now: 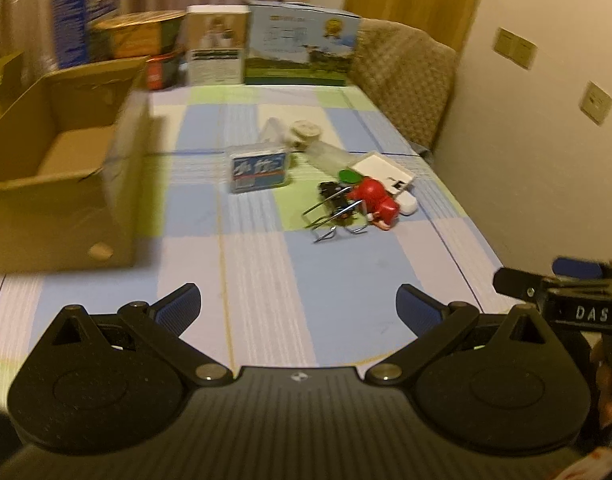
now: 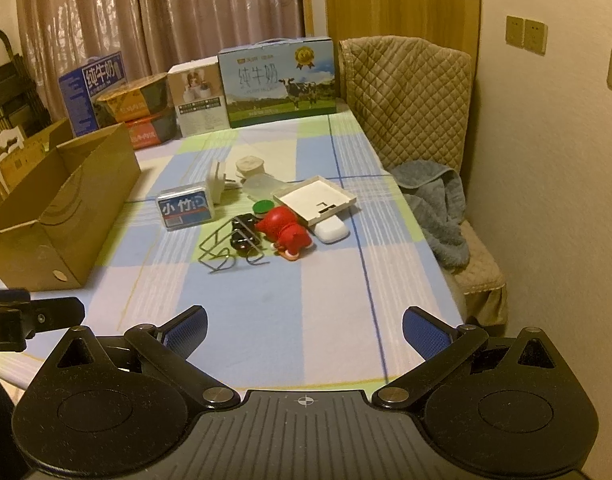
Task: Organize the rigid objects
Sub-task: 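Grasp the wire rack with the left tool while the right tool grasps the red cat figurine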
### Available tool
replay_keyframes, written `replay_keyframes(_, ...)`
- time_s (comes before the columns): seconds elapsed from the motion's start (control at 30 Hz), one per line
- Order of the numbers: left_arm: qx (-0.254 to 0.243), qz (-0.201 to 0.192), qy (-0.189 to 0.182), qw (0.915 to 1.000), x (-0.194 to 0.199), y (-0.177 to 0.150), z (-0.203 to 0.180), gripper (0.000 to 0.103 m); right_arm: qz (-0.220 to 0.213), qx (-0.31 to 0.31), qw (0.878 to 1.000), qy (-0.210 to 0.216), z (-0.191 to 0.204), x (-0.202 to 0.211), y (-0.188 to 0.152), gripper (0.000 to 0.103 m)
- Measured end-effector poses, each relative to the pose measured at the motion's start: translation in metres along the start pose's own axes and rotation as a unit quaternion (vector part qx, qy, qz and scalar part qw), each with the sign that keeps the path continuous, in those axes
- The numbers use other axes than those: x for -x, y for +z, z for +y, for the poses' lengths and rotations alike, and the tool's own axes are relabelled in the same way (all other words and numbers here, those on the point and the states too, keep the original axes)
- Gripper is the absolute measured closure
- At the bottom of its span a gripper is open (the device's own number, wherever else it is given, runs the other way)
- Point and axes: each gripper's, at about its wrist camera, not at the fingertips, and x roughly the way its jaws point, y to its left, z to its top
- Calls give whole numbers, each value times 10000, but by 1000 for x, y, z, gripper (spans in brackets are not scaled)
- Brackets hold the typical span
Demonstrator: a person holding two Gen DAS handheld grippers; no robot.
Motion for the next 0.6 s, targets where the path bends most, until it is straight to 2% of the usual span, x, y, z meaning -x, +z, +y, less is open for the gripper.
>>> replay_keyframes(0.23,-999,-43,-426,9941,-41,27,-8,1,75,182,9997,143,-12,-30,29,2)
replay_keyframes(0.33,-1417,-91,-473,9887,-61,38,-7,9,98,281,9994,166,-16,-44,41,2)
replay_keyframes(0.43,-1528,-46,-702,9857,-84,50,0,12,123,440,9988,189,-16,-61,52,3)
replay_keyframes(0.6,-2008,48,-920,9753,-125,56,0,21,302,611,9970,358,-17,-95,65,15)
